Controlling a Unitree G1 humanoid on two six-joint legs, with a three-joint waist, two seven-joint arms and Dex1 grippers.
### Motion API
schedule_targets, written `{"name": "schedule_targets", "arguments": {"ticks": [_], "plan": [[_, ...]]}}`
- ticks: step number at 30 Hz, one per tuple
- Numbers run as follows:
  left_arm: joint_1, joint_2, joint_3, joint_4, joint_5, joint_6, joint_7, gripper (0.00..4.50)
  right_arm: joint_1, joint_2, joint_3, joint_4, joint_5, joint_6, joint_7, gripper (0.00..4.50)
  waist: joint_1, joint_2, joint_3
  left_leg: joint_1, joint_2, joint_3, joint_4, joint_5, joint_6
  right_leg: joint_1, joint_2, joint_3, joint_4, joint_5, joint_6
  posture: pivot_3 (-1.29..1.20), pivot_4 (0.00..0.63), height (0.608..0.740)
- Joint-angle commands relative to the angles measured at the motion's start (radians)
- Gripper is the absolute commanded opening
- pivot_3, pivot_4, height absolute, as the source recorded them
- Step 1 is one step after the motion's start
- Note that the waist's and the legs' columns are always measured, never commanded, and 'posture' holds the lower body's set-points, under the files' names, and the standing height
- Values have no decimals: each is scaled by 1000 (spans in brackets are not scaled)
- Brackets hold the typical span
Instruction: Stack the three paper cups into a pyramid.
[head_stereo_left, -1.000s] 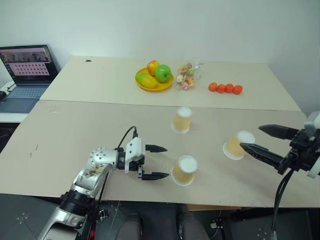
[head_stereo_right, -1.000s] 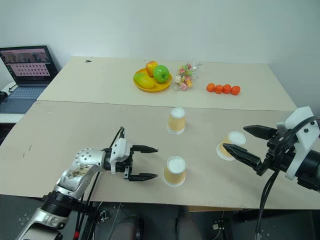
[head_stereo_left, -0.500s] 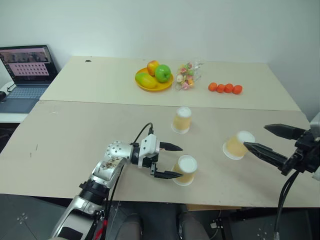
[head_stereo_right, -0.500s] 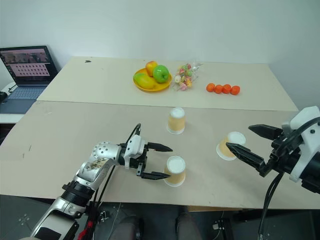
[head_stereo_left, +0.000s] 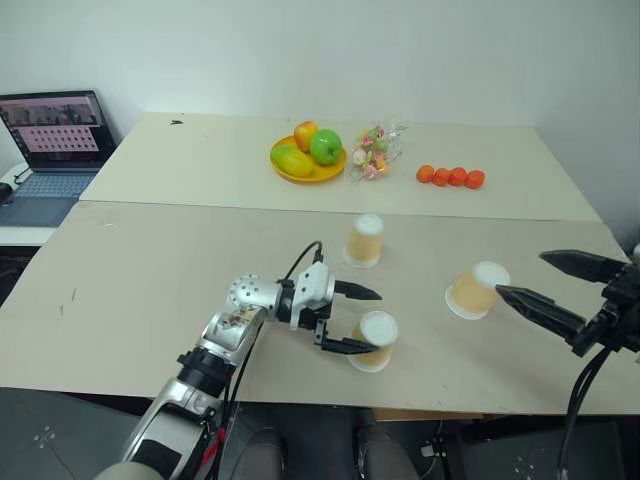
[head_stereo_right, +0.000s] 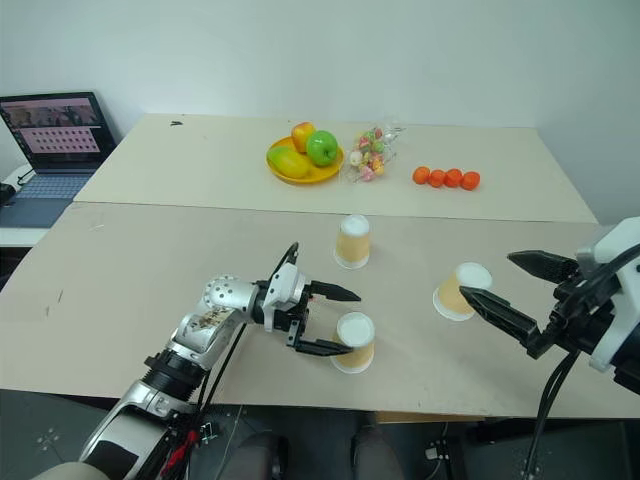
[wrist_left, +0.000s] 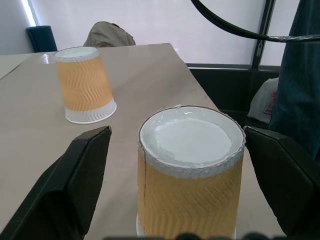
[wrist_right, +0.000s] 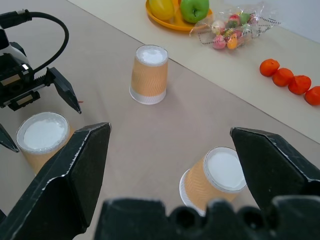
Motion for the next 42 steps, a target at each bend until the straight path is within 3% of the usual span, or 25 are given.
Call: {"name": "schedule_targets", "arguments": {"ticks": [1,2,5,9,16,22,33,42], "plan": [[-28,-16,-5,-2,3,-18,-13,4500,8,-16,-59,-21,11,-4,-14,4463,0,0,0,0,0,0,0,0,0,0,0,0,0,0,0,0,150,734],[-28,-17,-5,-2,5,-18,-15,4500,10,-16,-61,-21,13,-5,-16,4463,0,0,0,0,0,0,0,0,0,0,0,0,0,0,0,0,150,734],[-25,-23,-17,-1,8,-21,-31,3785,16,-20,-73,-18,12,-5,-18,4500,0,0,0,0,0,0,0,0,0,0,0,0,0,0,0,0,150,734],[-30,-27,-17,5,6,-17,-36,2402,23,-22,-80,-20,13,-7,-24,4500,0,0,0,0,0,0,0,0,0,0,0,0,0,-1,1,0,150,734],[-53,-22,6,18,17,-23,-12,2342,23,-23,-63,-16,14,-16,-31,4500,0,0,0,0,0,0,0,0,0,0,0,0,0,-2,3,0,150,734],[-107,38,95,35,16,-5,49,2342,-29,-44,24,27,-12,-48,-18,4500,-4,0,0,1,0,0,0,0,0,0,1,0,0,-2,3,0,150,734],[-35,148,201,9,54,-34,173,2342,-304,-109,378,214,-135,-155,83,4500,-3,0,0,0,0,0,0,0,0,-1,0,0,0,1,-1,0,150,734],[80,201,247,-43,61,-40,250,2342,-472,-122,534,325,-217,-185,184,4500,-3,1,0,0,1,0,0,0,0,-1,0,0,0,2,-3,0,150,734]]}}
